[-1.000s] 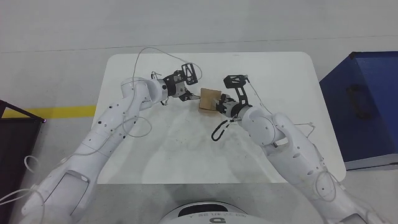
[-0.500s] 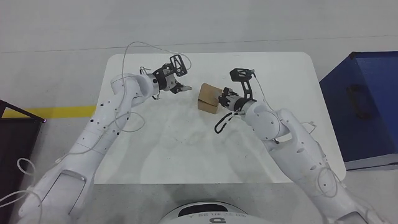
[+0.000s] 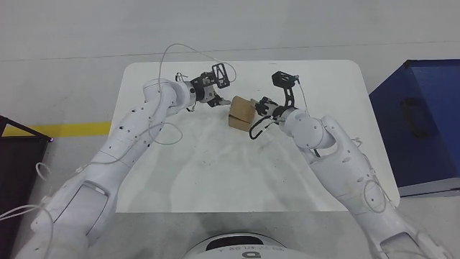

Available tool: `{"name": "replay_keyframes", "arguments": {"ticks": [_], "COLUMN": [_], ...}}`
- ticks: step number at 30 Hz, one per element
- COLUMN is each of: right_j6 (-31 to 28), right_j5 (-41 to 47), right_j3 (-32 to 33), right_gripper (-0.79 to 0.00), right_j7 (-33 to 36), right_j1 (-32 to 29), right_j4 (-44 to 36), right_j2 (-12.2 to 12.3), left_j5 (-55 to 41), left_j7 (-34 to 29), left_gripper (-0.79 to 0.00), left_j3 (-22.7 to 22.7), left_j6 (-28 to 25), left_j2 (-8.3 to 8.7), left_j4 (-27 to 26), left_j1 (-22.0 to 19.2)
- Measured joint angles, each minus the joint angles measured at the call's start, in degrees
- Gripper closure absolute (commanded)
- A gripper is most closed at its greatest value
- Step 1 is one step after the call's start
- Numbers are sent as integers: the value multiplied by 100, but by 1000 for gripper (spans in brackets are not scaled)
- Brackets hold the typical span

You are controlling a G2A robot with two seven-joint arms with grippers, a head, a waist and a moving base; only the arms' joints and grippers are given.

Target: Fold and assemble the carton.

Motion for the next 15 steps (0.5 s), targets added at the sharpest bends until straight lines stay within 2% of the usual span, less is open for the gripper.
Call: {"name": "replay_keyframes", "arguments": {"ticks": [15], "right_j6": [-176], "right_j5": [-134], "right_j3": [-133], "right_gripper": [-339], "right_j7": [254], "right_j1": [195], "right_j4": [209], "right_j2": [-49], "left_j5": [-43], "left_j7": [554], "left_gripper": [-785], "left_j3": [319], "left_j6": [-133], "left_j2": [-238], "left_j4": [535], "left_j1": [-348]}}
